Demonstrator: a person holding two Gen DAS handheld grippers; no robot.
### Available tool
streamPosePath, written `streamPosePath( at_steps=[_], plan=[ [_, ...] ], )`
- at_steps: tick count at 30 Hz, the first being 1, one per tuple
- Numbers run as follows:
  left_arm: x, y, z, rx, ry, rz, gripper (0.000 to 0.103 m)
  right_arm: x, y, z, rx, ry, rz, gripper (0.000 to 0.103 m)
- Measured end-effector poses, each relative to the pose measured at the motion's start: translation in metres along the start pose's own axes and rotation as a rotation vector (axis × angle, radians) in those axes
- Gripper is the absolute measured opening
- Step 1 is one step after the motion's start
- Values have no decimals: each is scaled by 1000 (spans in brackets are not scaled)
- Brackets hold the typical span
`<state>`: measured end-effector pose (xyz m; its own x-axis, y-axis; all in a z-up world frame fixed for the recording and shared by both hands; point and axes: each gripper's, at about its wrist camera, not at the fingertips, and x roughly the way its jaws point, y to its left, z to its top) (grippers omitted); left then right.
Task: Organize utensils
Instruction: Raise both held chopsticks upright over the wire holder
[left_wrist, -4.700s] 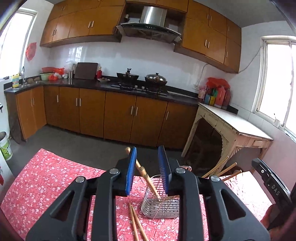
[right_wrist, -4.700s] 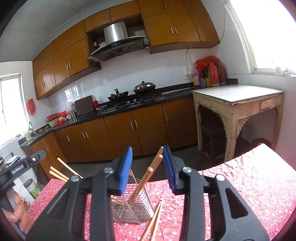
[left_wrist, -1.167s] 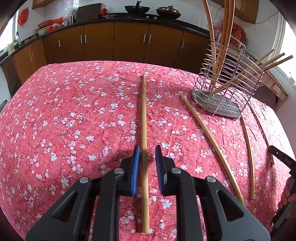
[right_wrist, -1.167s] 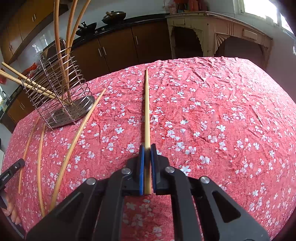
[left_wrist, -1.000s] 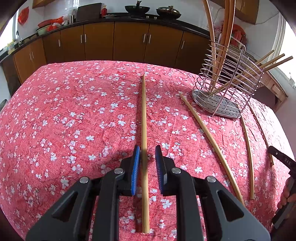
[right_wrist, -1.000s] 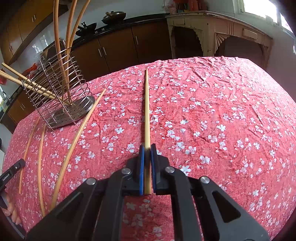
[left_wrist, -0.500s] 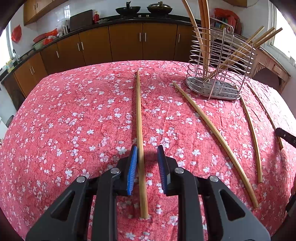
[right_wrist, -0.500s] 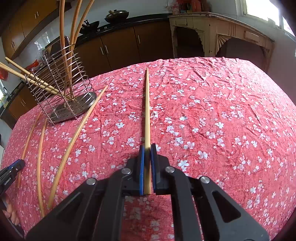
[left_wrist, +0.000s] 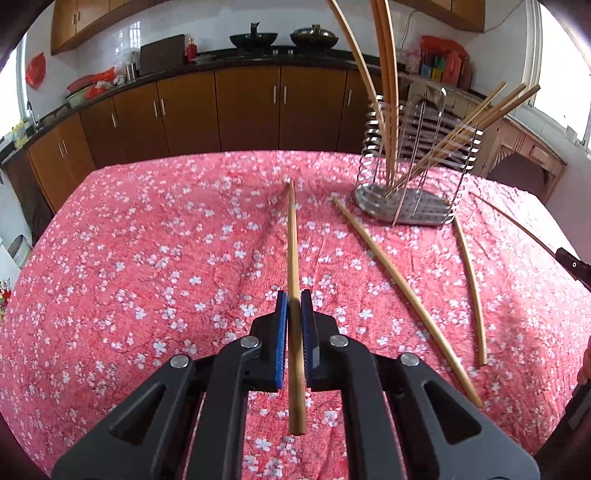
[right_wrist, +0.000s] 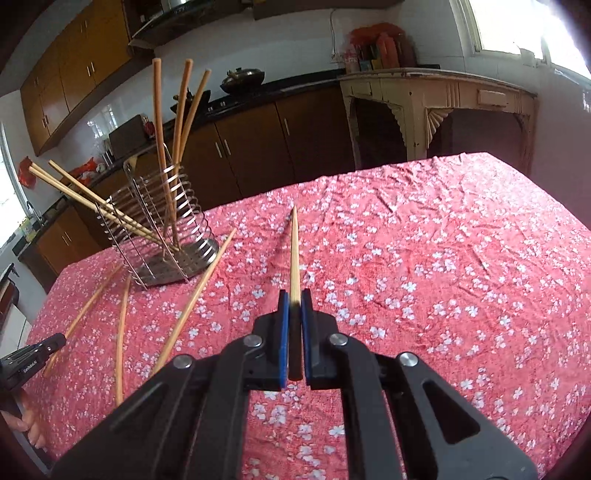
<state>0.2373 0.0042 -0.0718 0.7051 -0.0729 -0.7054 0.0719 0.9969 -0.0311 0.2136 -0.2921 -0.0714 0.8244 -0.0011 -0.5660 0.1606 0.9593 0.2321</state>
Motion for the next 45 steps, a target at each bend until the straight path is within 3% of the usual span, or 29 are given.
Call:
streamPosePath(
  at_steps=[18, 32, 45],
  plan=[
    [-64, 15, 38, -105, -287, -98, 7, -64, 16, 41, 21, -316, 95, 8],
    [-89, 12, 61, -87, -362, -79, 7, -101, 45, 81, -25, -404, 130, 8],
    [-163, -33, 137, -56, -550, -133, 7, -151, 95, 166, -30, -509, 268, 7]
  ],
)
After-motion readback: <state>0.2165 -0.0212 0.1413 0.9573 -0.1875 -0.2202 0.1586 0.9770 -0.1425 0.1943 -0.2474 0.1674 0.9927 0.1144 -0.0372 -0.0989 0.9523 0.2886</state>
